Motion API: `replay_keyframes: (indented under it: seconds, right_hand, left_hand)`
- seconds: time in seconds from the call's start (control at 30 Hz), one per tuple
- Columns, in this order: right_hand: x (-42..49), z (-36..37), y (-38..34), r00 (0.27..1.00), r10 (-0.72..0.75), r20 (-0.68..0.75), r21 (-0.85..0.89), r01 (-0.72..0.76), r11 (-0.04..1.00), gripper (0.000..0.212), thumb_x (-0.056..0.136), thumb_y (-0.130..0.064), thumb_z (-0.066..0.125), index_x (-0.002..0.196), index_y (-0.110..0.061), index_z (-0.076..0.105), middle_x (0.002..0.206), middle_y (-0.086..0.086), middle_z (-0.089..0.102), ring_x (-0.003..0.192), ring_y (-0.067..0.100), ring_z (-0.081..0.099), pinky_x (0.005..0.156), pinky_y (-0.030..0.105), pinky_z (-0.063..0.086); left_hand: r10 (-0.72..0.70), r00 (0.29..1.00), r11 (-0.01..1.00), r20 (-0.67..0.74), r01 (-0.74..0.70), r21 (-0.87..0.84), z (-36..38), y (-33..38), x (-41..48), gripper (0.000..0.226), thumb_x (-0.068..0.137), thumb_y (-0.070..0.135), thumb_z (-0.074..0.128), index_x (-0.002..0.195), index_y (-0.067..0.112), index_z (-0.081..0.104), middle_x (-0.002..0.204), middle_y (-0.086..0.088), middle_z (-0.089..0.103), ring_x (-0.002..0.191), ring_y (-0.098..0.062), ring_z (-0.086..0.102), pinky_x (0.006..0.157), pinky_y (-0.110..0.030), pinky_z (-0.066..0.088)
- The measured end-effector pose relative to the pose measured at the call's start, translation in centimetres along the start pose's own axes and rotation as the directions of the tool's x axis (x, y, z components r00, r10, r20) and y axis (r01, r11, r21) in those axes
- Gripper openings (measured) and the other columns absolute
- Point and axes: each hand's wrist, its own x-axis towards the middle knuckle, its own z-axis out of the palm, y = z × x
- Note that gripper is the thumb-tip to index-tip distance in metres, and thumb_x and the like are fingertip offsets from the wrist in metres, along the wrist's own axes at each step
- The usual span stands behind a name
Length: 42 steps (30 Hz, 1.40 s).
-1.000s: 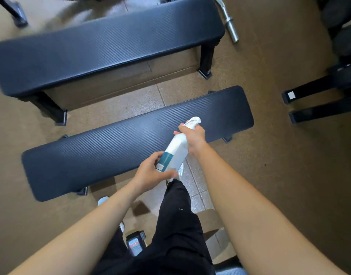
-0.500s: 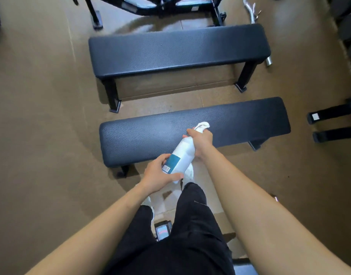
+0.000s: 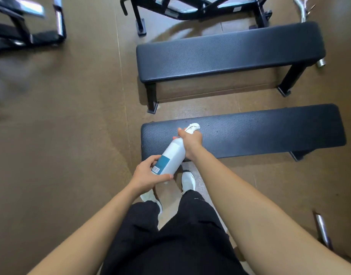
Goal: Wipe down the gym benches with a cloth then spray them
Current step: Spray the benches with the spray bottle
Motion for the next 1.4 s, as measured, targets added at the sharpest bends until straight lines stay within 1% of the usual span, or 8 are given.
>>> replay_keyframes:
  seconds: [0.23, 0.4, 0.63, 0.77, 0.93, 1.13, 1.27, 1.4]
  right_hand:
    - [-0.2, 8.3, 0.3, 1.0, -0.001, 0.013, -0.051, 0.002, 0.999, 0.027, 0.09, -0.01, 0.074, 0.11, -0.004, 0.058, 0.086, 0.008, 0.069, 0.063, 0.02, 0.074, 0.061, 0.037, 0.061]
    - [-0.5, 16.1, 0.5, 0.998, -0.035, -0.056, -0.027, 0.033, 0.999, 0.029, 0.089, -0.013, 0.075, 0.11, -0.005, 0.057, 0.086, 0.008, 0.07, 0.064, 0.02, 0.074, 0.056, 0.035, 0.059]
    - [-0.9, 29.8, 0.7, 0.971, -0.119, -0.208, 0.008, 0.123, 0.992, 0.034, 0.086, -0.02, 0.078, 0.11, -0.012, 0.055, 0.1, 0.014, 0.07, 0.073, 0.024, 0.075, 0.074, 0.05, 0.063]
    - [-1.1, 34.9, -1.6, 0.959, -0.162, -0.232, -0.002, 0.166, 0.986, 0.03, 0.086, -0.022, 0.078, 0.104, -0.01, 0.057, 0.097, 0.015, 0.073, 0.077, 0.027, 0.076, 0.075, 0.056, 0.062]
    - [0.6, 38.0, -6.1, 0.953, -0.194, -0.235, 0.087, 0.219, 0.972, 0.024, 0.087, -0.009, 0.076, 0.098, -0.012, 0.055, 0.092, 0.012, 0.07, 0.075, 0.029, 0.076, 0.078, 0.057, 0.061]
    - [5.1, 39.8, -11.5, 0.929, -0.143, -0.341, 0.155, 0.206, 0.966, 0.022, 0.09, -0.015, 0.075, 0.098, -0.011, 0.055, 0.097, 0.013, 0.07, 0.063, 0.02, 0.073, 0.073, 0.046, 0.063]
    - [9.0, 39.7, -16.8, 0.921, -0.118, -0.371, 0.266, 0.227, 0.937, 0.031, 0.09, -0.013, 0.074, 0.114, -0.009, 0.055, 0.101, 0.011, 0.068, 0.059, 0.015, 0.072, 0.049, 0.028, 0.057]
    - [14.8, 39.0, -22.4, 0.894, -0.051, -0.445, 0.399, 0.249, 0.883, 0.022, 0.091, -0.013, 0.073, 0.099, -0.011, 0.052, 0.086, 0.01, 0.068, 0.057, 0.019, 0.072, 0.053, 0.033, 0.056]
  left_hand:
    - [0.027, 1.0, 0.998, 0.008, -0.027, -0.048, -7.5, -3.1, 1.9, 0.082, 0.06, 0.052, 0.093, 0.13, 0.031, 0.057, 0.121, 0.008, 0.063, 0.109, -0.013, 0.062, 0.095, -0.037, 0.059]
    - [0.12, 0.99, 0.992, 0.072, -0.118, -0.033, -16.3, -5.8, 5.9, 0.079, 0.056, 0.058, 0.092, 0.125, 0.037, 0.059, 0.116, 0.014, 0.065, 0.106, -0.007, 0.063, 0.092, -0.037, 0.059]
    - [0.174, 0.966, 0.985, 0.189, -0.171, -0.034, -30.3, -8.7, 11.5, 0.065, 0.064, 0.033, 0.097, 0.108, 0.052, 0.054, 0.11, 0.025, 0.06, 0.101, 0.009, 0.059, 0.089, -0.024, 0.055]
    - [0.201, 0.954, 0.978, 0.224, -0.207, 0.003, -35.6, -8.0, 14.7, 0.073, 0.062, 0.046, 0.095, 0.12, 0.048, 0.052, 0.113, 0.029, 0.056, 0.105, 0.004, 0.058, 0.089, -0.024, 0.054]
    - [0.218, 0.938, 0.973, 0.269, -0.231, 0.016, -38.8, -5.0, 18.8, 0.081, 0.061, 0.056, 0.091, 0.13, 0.043, 0.051, 0.12, 0.022, 0.057, 0.107, 0.0, 0.057, 0.093, -0.031, 0.057]
    - [0.226, 0.901, 0.951, 0.37, -0.286, 0.118, -42.1, 1.1, 25.9, 0.078, 0.07, 0.043, 0.092, 0.136, 0.035, 0.05, 0.126, 0.014, 0.056, 0.111, -0.01, 0.058, 0.081, -0.017, 0.05]
    - [0.217, 0.872, 0.928, 0.438, -0.323, 0.184, -42.7, 6.6, 32.5, 0.083, 0.064, 0.052, 0.091, 0.135, 0.035, 0.052, 0.127, 0.014, 0.058, 0.115, -0.012, 0.059, 0.096, -0.031, 0.057]
    - [0.214, 0.845, 0.892, 0.49, -0.373, 0.254, -42.5, 13.6, 39.6, 0.076, 0.066, 0.044, 0.092, 0.131, 0.034, 0.056, 0.119, 0.017, 0.062, 0.112, -0.009, 0.062, 0.091, -0.024, 0.054]
